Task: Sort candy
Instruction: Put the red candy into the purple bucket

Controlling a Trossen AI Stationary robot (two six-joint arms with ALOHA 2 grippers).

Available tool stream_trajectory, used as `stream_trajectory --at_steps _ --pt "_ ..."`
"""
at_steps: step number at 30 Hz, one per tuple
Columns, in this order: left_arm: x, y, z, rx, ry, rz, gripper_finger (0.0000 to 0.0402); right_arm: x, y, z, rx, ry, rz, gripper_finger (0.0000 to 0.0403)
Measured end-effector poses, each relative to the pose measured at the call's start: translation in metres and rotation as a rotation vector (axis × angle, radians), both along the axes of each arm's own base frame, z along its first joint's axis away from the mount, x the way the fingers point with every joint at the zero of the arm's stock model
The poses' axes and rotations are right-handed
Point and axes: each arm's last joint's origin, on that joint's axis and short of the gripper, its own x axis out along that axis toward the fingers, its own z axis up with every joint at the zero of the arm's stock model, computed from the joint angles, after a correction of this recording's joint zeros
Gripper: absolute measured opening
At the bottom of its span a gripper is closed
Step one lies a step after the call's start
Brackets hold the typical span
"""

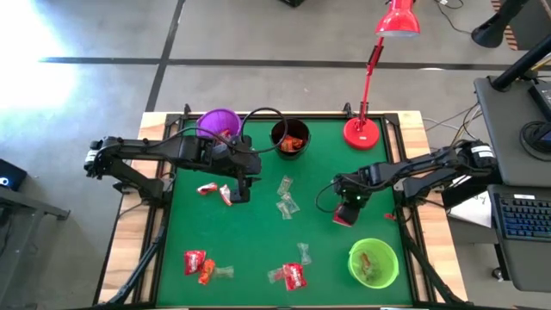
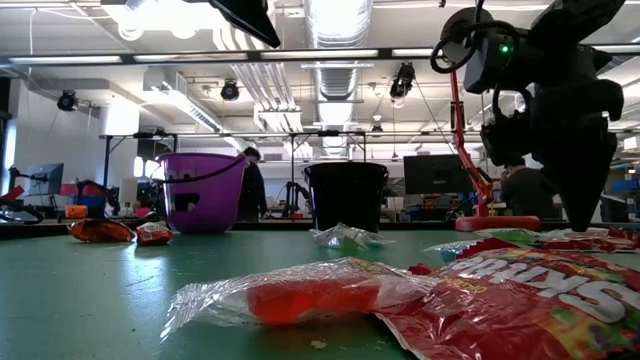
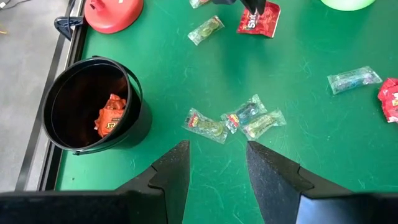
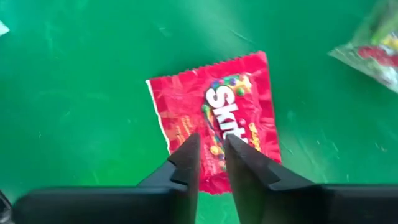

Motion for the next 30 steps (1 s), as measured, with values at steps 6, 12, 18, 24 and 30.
stream_trajectory --at_steps 6,12,18,24,30 --pt "0.000 0.000 0.000 0.000 0.000 0.000 0.0141 -0.001 0.000 0.001 0.043 0.065 -0.185 0.0122" --pt "0.000 0.000 0.000 0.000 0.005 0.000 0.0141 -0.001 0.000 0.005 0.053 0.055 -0.216 0.0155" --pt "0.000 0.000 0.000 0.000 0.006 0.000 0.0141 0.000 0.000 0.006 0.028 0.014 -0.111 0.0182" --pt "0.000 0.000 0.000 -0.003 0.006 0.003 0.0141 0.001 0.002 0.002 0.019 -0.005 0.007 0.0204" --pt "-0.001 0.000 -0.001 -0.012 0.007 0.014 0.0141 0.002 0.010 -0.002 0.012 0.005 0.072 0.0215"
